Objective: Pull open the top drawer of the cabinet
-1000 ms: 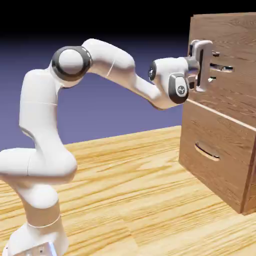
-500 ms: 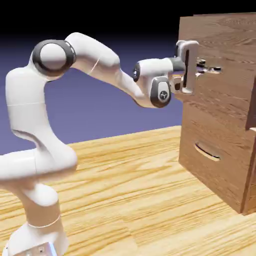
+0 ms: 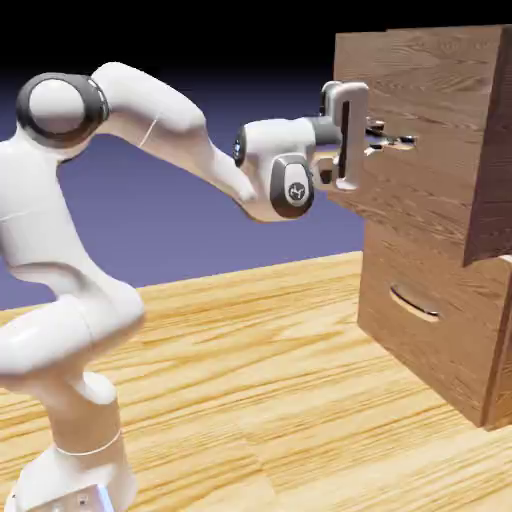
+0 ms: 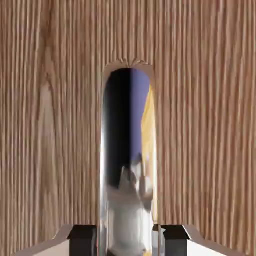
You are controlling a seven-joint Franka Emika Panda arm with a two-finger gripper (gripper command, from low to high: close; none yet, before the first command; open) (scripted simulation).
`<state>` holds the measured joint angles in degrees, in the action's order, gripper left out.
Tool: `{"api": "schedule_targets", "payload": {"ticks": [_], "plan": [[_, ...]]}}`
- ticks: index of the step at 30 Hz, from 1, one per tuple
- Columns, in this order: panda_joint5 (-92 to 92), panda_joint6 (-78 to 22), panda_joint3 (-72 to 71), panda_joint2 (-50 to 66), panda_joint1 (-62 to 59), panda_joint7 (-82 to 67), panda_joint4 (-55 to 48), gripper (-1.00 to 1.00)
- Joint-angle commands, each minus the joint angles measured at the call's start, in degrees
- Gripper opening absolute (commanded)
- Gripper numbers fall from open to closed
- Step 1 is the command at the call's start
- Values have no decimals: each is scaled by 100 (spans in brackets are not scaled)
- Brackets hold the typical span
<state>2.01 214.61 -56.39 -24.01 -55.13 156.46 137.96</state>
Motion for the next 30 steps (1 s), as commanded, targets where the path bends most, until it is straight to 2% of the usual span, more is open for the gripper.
{"api": "schedule_targets", "payload": {"ticks": [1, 9, 21, 24, 29, 30], "plan": [[74, -3, 207, -107, 192, 95, 128, -100], [472, -85, 1793, -1040, 1805, 513, 1207, -100], [-1921, 31, 2787, -89, 3894, -2374, 986, -100], [-2298, 12, 3142, -357, 4475, -2743, 1267, -100], [-2425, -272, 3264, -1295, 4770, -2630, 1945, -100], [-2425, -272, 3264, -1295, 4770, -2630, 1945, 100]]}}
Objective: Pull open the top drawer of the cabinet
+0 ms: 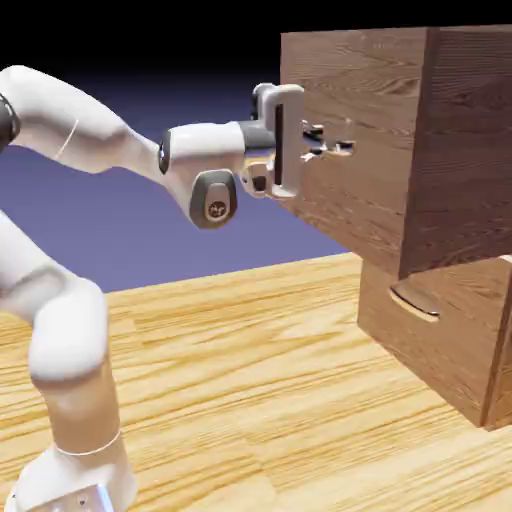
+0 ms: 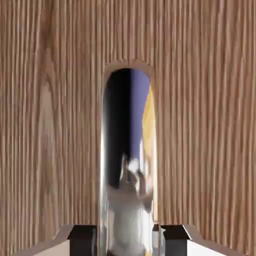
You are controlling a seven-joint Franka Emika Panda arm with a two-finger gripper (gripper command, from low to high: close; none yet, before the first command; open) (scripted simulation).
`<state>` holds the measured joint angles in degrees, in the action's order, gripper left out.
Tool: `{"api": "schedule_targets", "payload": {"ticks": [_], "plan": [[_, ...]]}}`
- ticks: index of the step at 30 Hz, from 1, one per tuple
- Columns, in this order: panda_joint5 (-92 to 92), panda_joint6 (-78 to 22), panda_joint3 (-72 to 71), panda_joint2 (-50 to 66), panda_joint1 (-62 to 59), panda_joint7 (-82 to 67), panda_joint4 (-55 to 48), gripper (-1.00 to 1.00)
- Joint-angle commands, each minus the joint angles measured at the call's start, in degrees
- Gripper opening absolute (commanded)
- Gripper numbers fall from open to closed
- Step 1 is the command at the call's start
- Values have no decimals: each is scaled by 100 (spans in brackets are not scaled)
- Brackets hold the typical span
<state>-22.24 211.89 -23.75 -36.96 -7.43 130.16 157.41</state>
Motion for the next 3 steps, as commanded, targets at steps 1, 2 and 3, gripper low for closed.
{"api": "schedule_targets", "payload": {"ticks": [1, 2, 3], "plan": [[0, 0, 0, 0, 0, 0, 0, 100], [-45, -93, -3, -207, 45, 8, 119, 100], [-90, -186, -5, -415, 90, 16, 237, 100]]}}
